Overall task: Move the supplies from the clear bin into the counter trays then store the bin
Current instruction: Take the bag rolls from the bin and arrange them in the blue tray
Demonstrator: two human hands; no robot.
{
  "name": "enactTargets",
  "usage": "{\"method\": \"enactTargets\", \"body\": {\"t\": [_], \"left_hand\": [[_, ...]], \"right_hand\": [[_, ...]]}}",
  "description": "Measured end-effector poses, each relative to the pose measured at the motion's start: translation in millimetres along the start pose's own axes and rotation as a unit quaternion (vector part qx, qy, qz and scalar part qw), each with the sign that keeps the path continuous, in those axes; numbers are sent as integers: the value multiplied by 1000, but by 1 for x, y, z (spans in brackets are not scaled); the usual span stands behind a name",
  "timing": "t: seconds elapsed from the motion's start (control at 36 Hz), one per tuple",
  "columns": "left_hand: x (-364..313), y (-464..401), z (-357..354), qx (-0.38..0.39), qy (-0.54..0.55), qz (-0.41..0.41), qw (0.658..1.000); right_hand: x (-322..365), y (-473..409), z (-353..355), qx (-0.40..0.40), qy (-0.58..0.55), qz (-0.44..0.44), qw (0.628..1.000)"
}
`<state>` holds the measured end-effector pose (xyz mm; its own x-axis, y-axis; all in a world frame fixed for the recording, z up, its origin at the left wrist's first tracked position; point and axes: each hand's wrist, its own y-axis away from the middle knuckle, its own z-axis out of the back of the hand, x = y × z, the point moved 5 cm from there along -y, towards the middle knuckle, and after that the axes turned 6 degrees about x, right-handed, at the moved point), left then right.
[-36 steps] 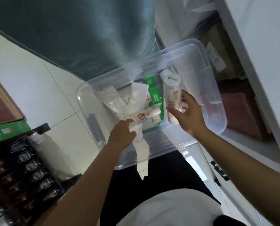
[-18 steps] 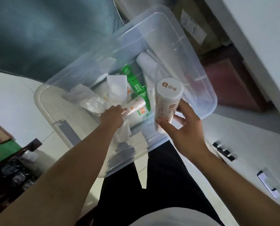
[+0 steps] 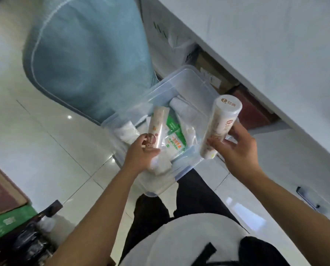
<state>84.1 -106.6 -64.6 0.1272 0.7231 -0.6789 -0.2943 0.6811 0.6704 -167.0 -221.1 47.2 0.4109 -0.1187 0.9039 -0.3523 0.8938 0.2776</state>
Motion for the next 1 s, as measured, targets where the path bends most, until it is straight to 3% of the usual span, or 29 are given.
{"method": "enactTargets", "body": {"t": [0.19, 0.36, 0.69, 0.89, 1.0], "left_hand": [[-17, 102, 30, 41, 160, -75, 983], [-65, 136, -11, 142, 163, -135, 967], [-190, 217, -176, 296, 50, -255, 919], [-216, 258, -313, 357, 38, -252, 898], [-227, 279, -391, 400, 8, -248, 882]], "right_hand": [[27, 91, 27, -111, -20, 10, 994], [24, 183, 66, -257, -58, 3, 965], [-10, 347, 197, -523, -123, 37, 842], [-71, 431, 276, -581, -138, 22, 802], [-110, 469, 324, -585, -145, 9, 798]]}}
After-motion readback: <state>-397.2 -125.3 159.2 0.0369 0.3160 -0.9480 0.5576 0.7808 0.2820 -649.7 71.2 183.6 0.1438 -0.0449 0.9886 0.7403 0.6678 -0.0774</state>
